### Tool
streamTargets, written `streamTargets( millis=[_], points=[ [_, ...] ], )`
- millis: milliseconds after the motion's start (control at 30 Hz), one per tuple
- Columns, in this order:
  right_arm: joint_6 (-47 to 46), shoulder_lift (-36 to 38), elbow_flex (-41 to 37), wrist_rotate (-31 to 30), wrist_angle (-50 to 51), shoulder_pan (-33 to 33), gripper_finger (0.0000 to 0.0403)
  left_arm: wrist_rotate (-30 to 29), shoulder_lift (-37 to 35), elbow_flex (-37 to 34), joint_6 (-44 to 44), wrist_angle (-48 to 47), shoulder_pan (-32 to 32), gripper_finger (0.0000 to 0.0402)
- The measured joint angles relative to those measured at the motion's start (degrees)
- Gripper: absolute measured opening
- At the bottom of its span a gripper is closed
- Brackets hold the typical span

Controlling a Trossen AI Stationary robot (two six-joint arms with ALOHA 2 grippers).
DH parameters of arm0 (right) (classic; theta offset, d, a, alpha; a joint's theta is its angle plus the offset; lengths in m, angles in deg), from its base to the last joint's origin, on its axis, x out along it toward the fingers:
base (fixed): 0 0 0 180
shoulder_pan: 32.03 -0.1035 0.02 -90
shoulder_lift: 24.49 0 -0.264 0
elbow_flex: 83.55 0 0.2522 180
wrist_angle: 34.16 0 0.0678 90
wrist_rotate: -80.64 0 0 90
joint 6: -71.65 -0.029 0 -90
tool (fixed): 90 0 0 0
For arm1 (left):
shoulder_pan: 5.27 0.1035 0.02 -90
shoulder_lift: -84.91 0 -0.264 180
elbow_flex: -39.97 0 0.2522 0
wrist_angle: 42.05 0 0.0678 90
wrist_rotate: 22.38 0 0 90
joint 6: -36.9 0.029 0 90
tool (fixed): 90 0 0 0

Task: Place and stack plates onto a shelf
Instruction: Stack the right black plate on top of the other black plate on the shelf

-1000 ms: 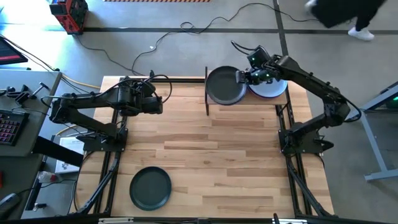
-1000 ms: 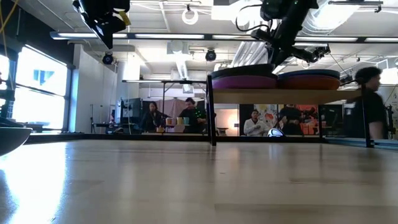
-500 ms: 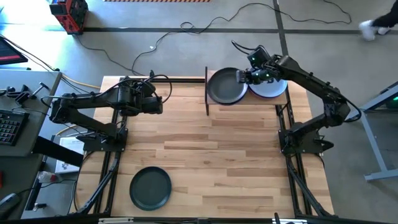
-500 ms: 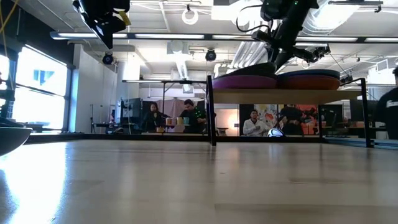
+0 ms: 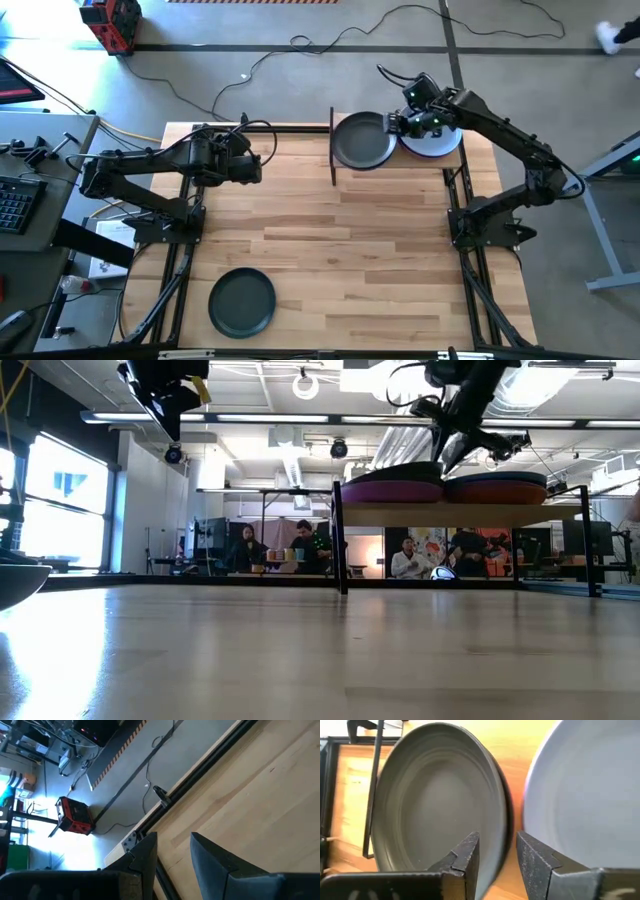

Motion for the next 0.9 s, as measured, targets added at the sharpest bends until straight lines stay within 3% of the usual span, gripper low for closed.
streamTargets(
  millis=[400, 600, 900],
  points=[
    [-1.74, 4.59, 0.04, 0.27, 0.44, -2.78, 0.0108, 11.52, 0.0, 0.0, 1.03, 0.6, 0.02, 0.0106],
    [-4.03, 4.58, 0.04, 0.59, 1.33, -8.19, 0.0108, 13.32, 0.0, 0.0, 1.03, 3.13, 0.02, 0.0106],
    [-8.3, 0.47, -0.02, -4.8, 0.4, -17.78, 0.0108, 13.36, 0.0, 0.0, 1.08, 6.94, 0.02, 0.0106]
  ],
)
